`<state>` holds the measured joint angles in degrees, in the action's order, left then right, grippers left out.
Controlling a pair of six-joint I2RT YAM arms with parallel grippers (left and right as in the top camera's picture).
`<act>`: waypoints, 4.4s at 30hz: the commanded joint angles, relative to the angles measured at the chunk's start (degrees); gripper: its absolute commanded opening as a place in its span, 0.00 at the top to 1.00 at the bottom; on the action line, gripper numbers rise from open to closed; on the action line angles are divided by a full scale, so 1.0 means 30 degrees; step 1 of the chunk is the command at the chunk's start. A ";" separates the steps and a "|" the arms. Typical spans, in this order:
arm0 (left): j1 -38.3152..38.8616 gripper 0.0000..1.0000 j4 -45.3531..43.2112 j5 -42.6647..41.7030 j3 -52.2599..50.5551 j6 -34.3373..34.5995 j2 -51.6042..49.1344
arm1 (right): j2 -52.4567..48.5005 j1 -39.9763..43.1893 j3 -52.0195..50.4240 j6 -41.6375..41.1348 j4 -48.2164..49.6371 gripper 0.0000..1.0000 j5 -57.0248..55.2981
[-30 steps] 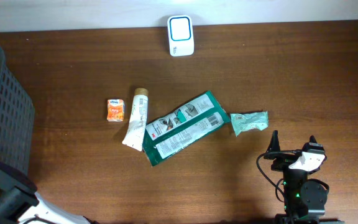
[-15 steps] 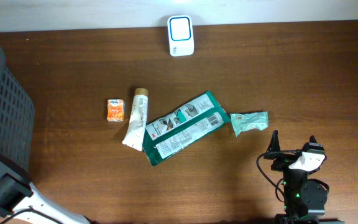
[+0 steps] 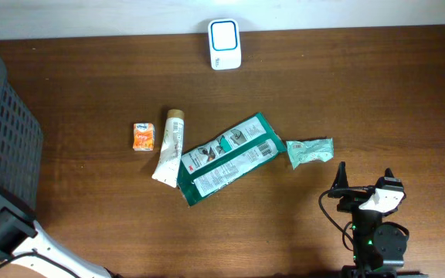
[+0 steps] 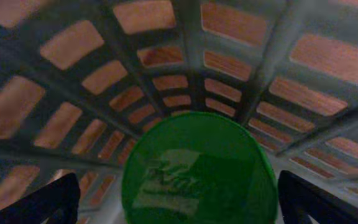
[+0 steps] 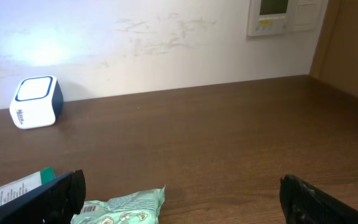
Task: Scan the item barcode
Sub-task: 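Grasp the green-lidded jar in the basket with the left gripper, then carry the jar out and set it beside the white tube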
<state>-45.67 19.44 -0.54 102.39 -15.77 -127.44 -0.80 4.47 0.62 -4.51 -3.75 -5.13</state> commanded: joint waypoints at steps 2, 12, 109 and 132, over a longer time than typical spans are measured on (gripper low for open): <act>-0.0051 0.23 -0.0168 0.0044 -0.0138 -0.0350 -0.1326 | 0.0146 0.0138 -0.0102 -0.0066 -0.0124 0.02 -0.0291; -0.0051 0.43 -0.0444 0.0029 -0.0124 -0.0335 -0.1501 | 0.0146 0.0138 -0.0102 -0.0066 -0.0124 0.02 -0.0291; 2.2039 0.00 0.4320 0.1268 -0.6098 0.4306 0.3337 | 0.0146 0.0138 -0.0102 -0.0066 -0.0117 0.02 -0.0299; 1.9671 0.01 0.8342 -0.2237 -0.3767 0.4328 0.8655 | -0.4306 0.0138 0.7023 -0.0124 -0.4175 0.01 0.6164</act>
<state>17.21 41.87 -1.41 87.88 -2.52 -103.44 -6.94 4.49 14.50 -4.58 -14.35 7.84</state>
